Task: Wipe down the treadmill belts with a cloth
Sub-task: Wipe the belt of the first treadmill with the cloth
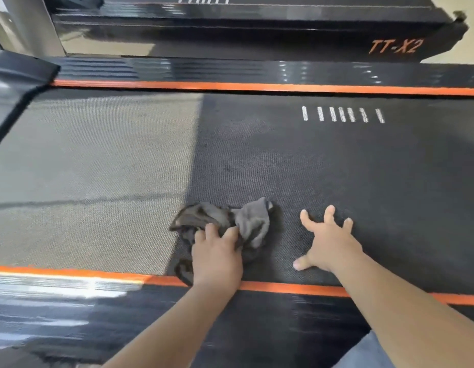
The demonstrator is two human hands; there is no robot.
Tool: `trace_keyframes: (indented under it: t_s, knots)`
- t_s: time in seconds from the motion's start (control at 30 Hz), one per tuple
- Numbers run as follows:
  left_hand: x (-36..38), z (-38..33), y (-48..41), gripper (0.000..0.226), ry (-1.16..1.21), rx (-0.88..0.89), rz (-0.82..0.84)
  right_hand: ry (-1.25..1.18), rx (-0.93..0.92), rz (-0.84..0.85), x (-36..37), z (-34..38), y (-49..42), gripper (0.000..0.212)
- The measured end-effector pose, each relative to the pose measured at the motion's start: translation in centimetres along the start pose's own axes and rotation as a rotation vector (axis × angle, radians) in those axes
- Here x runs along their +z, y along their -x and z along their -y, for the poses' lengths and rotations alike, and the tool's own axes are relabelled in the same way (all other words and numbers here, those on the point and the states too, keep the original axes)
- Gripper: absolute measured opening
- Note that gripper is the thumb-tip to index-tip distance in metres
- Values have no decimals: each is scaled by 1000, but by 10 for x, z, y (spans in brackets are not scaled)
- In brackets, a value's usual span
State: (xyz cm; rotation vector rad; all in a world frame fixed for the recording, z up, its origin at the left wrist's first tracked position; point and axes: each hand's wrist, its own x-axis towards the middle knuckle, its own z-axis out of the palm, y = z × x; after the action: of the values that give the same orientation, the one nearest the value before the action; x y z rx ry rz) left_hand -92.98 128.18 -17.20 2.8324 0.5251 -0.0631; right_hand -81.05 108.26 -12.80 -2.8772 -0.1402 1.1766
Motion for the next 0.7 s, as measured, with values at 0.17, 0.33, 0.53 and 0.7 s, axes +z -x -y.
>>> trace_keyframes:
  t_s: [0.17,0.33,0.53,0.7]
  knots:
    - [12,-19,-17,40,-9,652,36,-30,-1,-14,6,-7,-5,119]
    - [-2,10,-86,26,0,129,-73,-26,19,16,5,-3,-4,129]
    - [18,-42,-21,25,193,509,118,-80,15,28,2,-2,-2,122]
    - [-10,-8,-96,28,-51,388,119,-43,21,41,-1,1,-2,127]
